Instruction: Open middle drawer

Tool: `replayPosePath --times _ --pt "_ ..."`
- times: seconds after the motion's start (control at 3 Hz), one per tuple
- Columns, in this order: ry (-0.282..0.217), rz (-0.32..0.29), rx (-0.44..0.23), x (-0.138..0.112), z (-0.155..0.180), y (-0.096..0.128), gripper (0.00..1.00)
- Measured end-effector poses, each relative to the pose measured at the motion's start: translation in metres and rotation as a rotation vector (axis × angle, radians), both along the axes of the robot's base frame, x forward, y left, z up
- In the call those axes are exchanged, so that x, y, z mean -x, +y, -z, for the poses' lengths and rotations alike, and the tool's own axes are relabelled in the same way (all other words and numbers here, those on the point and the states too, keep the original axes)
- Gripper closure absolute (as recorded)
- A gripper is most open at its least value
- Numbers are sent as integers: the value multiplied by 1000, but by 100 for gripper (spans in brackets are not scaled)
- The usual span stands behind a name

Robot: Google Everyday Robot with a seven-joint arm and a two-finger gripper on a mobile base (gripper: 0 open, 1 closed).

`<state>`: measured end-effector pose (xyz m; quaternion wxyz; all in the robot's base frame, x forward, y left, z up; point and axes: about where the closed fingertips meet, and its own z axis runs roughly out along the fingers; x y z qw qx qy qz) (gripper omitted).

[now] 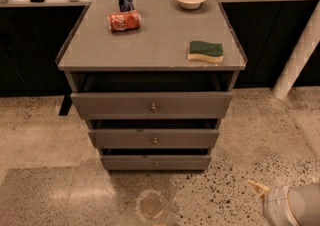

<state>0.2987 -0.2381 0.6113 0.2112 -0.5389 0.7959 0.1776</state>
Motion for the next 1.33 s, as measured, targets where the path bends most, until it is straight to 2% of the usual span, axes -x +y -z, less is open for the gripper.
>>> replayPosePath --times 0.33,0.67,1.0,1.33 --pt "58 19 -60 -17 61 12 0" --pt "58 19 -60 -17 61 12 0" --pt "23 53 -22 -43 59 12 0" --pt "-65 133 33 -102 49 7 0"
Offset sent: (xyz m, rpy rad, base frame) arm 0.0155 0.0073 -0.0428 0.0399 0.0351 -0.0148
